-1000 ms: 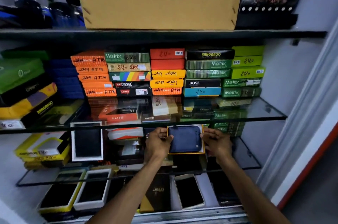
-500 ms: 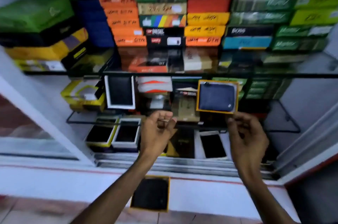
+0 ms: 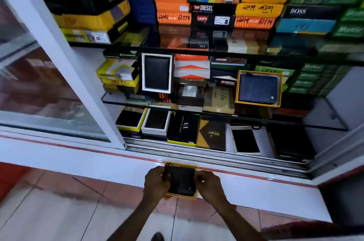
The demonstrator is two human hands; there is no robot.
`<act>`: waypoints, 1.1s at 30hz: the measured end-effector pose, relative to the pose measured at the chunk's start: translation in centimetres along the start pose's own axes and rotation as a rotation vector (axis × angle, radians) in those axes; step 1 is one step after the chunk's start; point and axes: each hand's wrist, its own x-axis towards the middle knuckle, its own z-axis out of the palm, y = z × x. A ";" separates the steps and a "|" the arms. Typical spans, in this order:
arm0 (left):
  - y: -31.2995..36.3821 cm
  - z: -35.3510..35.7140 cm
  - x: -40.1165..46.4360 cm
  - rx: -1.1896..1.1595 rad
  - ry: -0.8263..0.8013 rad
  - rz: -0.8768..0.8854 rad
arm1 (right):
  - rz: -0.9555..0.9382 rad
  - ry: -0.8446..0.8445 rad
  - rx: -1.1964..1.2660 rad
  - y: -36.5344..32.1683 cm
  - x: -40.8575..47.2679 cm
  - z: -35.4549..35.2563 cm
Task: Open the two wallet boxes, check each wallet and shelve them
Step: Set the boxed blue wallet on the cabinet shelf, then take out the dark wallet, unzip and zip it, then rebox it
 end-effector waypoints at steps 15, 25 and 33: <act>0.7 -0.3 0.2 -0.179 -0.099 -0.166 | 0.244 0.075 0.291 -2.2 1.8 2.5; 3.5 -4.6 1.2 -0.528 -0.253 -0.122 | 0.018 -0.135 0.825 -5.1 -0.6 -5.5; 10.1 -10.2 -0.3 -0.693 -0.590 0.084 | -0.538 -0.267 0.262 -9.4 -0.7 -14.6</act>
